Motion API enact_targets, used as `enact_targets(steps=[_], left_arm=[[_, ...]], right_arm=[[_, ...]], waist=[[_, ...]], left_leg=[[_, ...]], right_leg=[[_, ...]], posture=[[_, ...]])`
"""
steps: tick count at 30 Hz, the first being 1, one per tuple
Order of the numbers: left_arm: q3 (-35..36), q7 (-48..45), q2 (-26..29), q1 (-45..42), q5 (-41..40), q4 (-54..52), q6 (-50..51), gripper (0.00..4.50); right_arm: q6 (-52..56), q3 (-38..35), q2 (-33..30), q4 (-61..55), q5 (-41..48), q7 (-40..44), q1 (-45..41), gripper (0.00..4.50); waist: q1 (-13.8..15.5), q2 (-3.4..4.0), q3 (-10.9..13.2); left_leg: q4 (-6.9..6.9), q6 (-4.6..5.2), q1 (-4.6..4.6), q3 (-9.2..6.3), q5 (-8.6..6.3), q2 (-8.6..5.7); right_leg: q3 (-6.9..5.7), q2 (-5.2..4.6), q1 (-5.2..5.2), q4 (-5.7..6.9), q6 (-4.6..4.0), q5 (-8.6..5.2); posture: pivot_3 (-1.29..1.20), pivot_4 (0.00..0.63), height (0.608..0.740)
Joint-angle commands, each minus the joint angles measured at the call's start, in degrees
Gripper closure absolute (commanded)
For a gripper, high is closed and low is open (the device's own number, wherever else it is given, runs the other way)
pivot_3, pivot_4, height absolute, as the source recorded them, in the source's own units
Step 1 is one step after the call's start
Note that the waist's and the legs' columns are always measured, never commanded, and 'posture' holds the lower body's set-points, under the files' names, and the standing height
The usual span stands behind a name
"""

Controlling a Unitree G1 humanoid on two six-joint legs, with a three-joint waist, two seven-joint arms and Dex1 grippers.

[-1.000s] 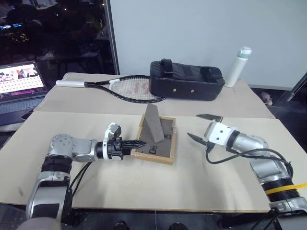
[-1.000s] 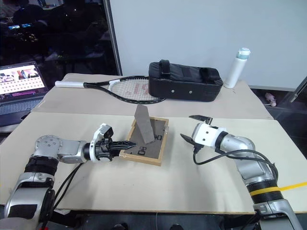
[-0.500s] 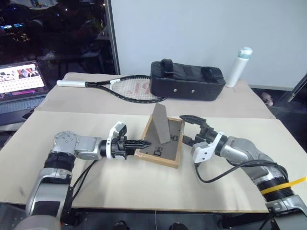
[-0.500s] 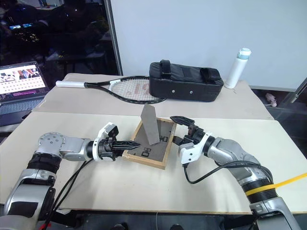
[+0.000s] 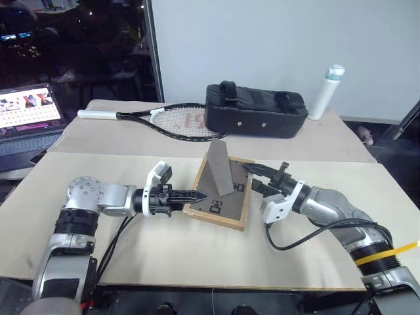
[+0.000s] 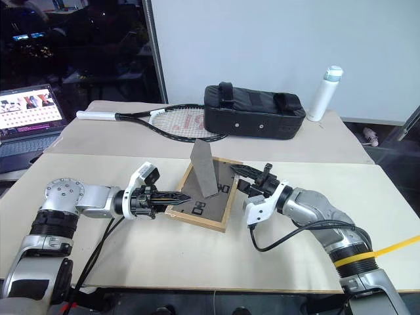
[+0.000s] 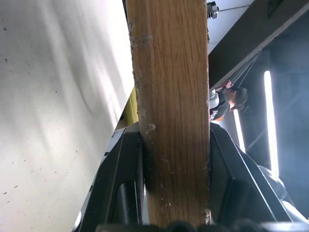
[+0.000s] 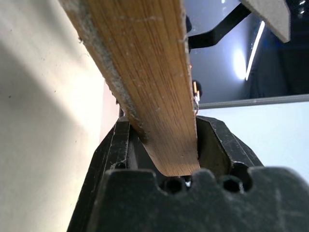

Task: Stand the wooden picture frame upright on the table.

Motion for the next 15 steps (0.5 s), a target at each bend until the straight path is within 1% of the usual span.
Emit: enact_targets(steps=[1, 2, 5, 6, 9, 11, 12, 13, 14, 15], left_arm=[[-1.8, -7.8, 6.1, 1.4, 10.2, -8.1, -6.6, 1.75], [-2.4, -10.5, 7.3, 2.0, 12.4, -9.3, -8.6, 1.27], [0.3, -16.2, 9.7, 3.8, 19.0, -10.9, -19.3, 0.20], [0.7, -18.4, 10.8, 4.5, 20.9, -11.9, -22.2, 0.03], [3.8, -22.7, 12.2, 8.3, 27.1, -16.7, -34.3, 0.00], [5.2, -24.8, 12.2, 10.7, 29.3, -19.7, -39.0, 0.00], [5.9, -25.5, 11.7, 11.7, 30.5, -20.8, -41.8, 0.00], [6.4, -25.9, 11.2, 12.4, 31.5, -21.4, -43.7, 0.00], [6.5, -26.0, 10.7, 13.0, 32.9, -22.0, -45.8, 0.00], [6.5, -26.0, 10.4, 13.4, 33.9, -22.2, -47.0, 0.00]], right_arm=[[0.4, -2.0, 0.1, -1.3, 4.2, -0.2, -0.9, 3.14], [0.5, -2.1, 0.1, -1.1, 4.7, 0.1, -0.7, 3.24], [1.5, -2.1, 0.3, -0.1, 7.6, 2.3, -0.6, 3.25], [2.3, -2.1, 0.5, 0.3, 9.3, 3.4, -0.6, 3.25], [18.2, -3.8, 5.4, 1.9, 28.9, 15.9, -0.2, 3.25], [31.7, -5.8, 8.1, 1.7, 40.8, 23.3, -0.4, 3.26], [39.1, -7.2, 9.1, 1.5, 45.6, 25.1, -0.8, 3.27], [44.3, -8.2, 9.6, 1.1, 48.6, 26.1, -1.1, 3.27], [51.0, -9.7, 10.1, 0.9, 51.6, 25.8, -1.9, 3.27], [55.5, -10.7, 10.3, 0.6, 53.5, 25.5, -2.4, 3.27]], waist=[[-0.3, -0.01, 0.0], [-0.3, 0.00, 0.0], [0.0, 0.00, 0.0], [0.0, -0.06, 0.0], [-0.3, -0.15, 0.1], [-0.2, -0.15, 0.1], [-0.1, -0.15, 0.1], [0.0, -0.15, 0.1], [0.2, -0.15, 0.1], [0.4, -0.14, 0.1]], left_leg=[[-0.01, -0.01, 0.00, 0.00, 0.01, 0.00], [-0.04, -0.03, 0.03, 0.00, 0.01, 0.00], [-0.03, -0.03, 0.06, 0.00, 0.02, 0.00], [-0.01, -0.03, 0.06, 0.00, 0.02, 0.00], [-0.01, -0.03, 0.05, 0.00, 0.02, 0.01], [0.01, -0.03, 0.07, 0.00, 0.02, 0.03], [0.01, -0.02, 0.07, 0.00, 0.03, 0.03], [0.01, -0.02, 0.07, -0.01, 0.03, 0.04], [0.02, -0.02, 0.06, -0.01, 0.03, 0.04], [0.03, -0.02, 0.05, -0.01, 0.03, 0.04]], right_leg=[[0.00, 0.00, -0.01, 0.00, -0.02, 0.01], [0.00, 0.00, -0.01, 0.00, -0.07, 0.04], [0.00, -0.01, 0.06, 0.00, -0.10, 0.03], [0.00, -0.01, 0.06, -0.01, -0.11, 0.03], [-0.02, -0.01, 0.06, 0.00, -0.12, 0.03], [-0.02, -0.01, 0.13, 0.04, -0.38, 0.19], [-0.03, -0.01, 0.16, 0.04, -0.41, 0.21], [-0.05, -0.01, 0.19, 0.03, -0.42, 0.21], [-0.05, -0.02, 0.18, 0.03, -0.42, 0.21], [-0.06, -0.02, 0.16, 0.03, -0.42, 0.21]], posture=[[0.00, 0.150, 0.709], [0.00, 0.150, 0.709], [0.00, 0.150, 0.709], [0.00, 0.150, 0.709], [0.00, 0.150, 0.709], [0.00, 0.150, 0.709], [0.00, 0.150, 0.709], [0.00, 0.150, 0.709], [0.00, 0.150, 0.709], [0.00, 0.150, 0.709]])
